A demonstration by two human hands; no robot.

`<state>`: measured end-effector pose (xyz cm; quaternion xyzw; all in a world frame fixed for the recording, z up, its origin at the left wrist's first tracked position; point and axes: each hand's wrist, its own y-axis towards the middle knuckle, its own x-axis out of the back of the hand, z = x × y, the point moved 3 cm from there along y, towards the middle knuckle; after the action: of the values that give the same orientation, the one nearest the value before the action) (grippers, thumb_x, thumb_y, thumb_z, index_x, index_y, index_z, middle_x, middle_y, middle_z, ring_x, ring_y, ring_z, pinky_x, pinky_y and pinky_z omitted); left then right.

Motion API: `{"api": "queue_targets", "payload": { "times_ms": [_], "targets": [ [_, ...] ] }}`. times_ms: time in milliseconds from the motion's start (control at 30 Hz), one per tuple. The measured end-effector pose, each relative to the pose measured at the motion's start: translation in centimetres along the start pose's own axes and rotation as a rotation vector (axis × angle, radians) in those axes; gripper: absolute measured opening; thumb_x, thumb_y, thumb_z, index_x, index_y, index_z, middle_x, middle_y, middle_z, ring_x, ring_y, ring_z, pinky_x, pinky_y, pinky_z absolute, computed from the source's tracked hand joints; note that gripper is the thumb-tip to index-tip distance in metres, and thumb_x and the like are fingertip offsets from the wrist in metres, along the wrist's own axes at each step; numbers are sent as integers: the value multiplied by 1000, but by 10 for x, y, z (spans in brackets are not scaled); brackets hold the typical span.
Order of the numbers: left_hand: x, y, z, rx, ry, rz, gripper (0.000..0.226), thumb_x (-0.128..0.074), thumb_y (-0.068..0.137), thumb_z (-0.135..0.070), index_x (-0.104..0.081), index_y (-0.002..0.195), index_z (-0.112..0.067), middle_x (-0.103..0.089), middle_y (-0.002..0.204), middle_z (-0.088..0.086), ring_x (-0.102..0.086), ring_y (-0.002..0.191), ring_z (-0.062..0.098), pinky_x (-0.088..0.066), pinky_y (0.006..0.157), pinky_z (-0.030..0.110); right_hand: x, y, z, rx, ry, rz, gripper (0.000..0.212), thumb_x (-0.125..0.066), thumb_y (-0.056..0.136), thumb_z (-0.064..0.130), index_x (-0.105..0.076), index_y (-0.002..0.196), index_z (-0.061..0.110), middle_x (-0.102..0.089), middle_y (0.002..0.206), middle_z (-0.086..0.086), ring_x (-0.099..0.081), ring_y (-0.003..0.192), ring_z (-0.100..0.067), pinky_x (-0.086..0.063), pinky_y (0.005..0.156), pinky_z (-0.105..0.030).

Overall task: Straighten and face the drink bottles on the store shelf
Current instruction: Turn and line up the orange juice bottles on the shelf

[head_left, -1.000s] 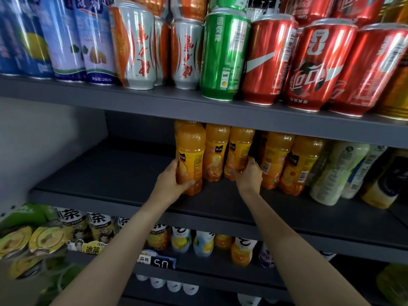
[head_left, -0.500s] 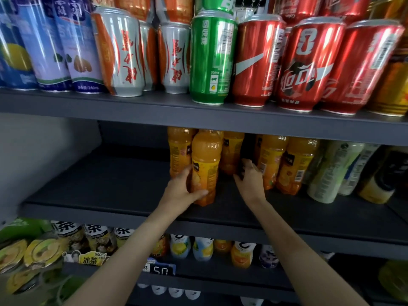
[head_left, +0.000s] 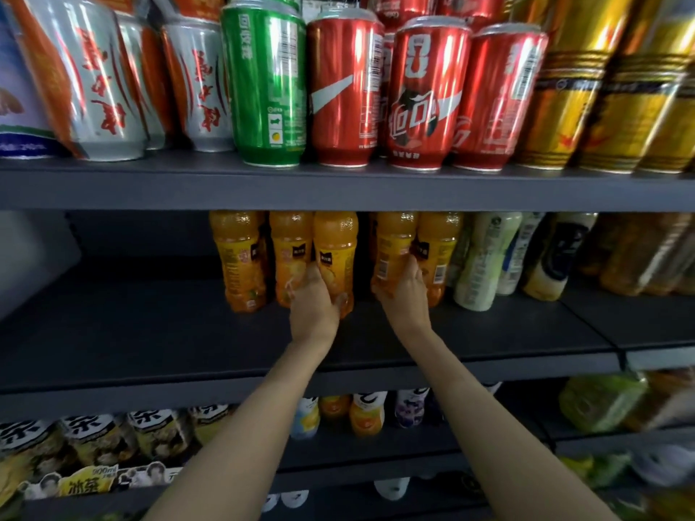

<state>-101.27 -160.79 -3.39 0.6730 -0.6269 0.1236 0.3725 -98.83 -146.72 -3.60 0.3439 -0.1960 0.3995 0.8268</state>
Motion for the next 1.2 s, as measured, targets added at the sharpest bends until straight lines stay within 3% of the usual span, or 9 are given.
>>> {"api": "queue_targets", "payload": {
  "times_ms": [133,333,467,633,867,933,1000,1133,1200],
  "targets": [
    [-6,2,-4,17,-14,-49,50,-62,88,-18,-38,131,-10,-51,129,11,-51,119,27,-41,95,35,-5,16,9,-110,61,-15,68,-68,85,13,-27,138,-1,-44,136,-18,-45,127,-29,-41,100,-34],
    [-15,8,-4,33,1,-91,48,-61,89,-19,-38,130,-10,-52,126,12,-51,116,28,-42,94,37,-5,31,11,-206,-70,-7,66,-60,91,19,-21,141,2,-45,137,-19,-50,122,-34,-45,93,-40],
    [-23,13,-5,53,24,-131,39,-54,94,-21,-38,129,-12,-53,122,12,-52,114,28,-42,93,39,-5,32,6,-136,-63,14,64,-60,91,18,-23,141,2,-41,137,-21,-49,122,-37,-44,95,-41],
    [-26,12,-10,84,34,-125,55,-58,91,-19,-32,138,-10,-49,129,12,-47,120,29,-40,96,38,4,29,-1,-6,-33,55,54,-63,89,21,-34,131,1,-48,129,-19,-52,117,-33,-45,89,-36],
    [-29,-21,0,116,-138,-217,61,-61,89,-15,-31,141,-4,-39,142,14,-39,130,30,-36,102,38,28,16,-15,165,65,215,54,-74,80,24,-46,122,4,-59,118,-11,-56,110,-25,-39,80,-22],
    [-26,-32,-1,78,-179,-248,56,-61,89,-16,-36,139,-5,-46,138,12,-44,126,27,-39,98,31,36,13,-17,194,123,266,54,-77,77,22,-49,120,3,-61,113,-8,-57,107,-21,-39,81,-22],
    [-22,-45,-13,2,-231,-147,52,-62,89,-20,-41,135,-11,-53,129,-1,-49,119,15,-39,94,22,47,7,-19,175,236,361,53,-79,75,20,-52,119,6,-60,108,0,-56,104,-15,-42,85,-23],
    [-16,-66,-39,8,-431,371,50,-69,83,-24,-41,123,-36,-52,115,-21,-50,113,2,-39,89,10,63,-9,-22,-7,646,630,40,-77,77,11,-59,113,12,-65,110,-1,-62,106,-20,-51,94,-37],
    [-8,-71,-42,64,-487,392,46,-73,79,-25,-47,114,-37,-58,111,-17,-55,109,5,-43,90,14,69,-18,-19,-76,786,730,35,-72,81,10,-61,114,13,-67,113,-4,-65,105,-20,-53,91,-35]
  ]
}}
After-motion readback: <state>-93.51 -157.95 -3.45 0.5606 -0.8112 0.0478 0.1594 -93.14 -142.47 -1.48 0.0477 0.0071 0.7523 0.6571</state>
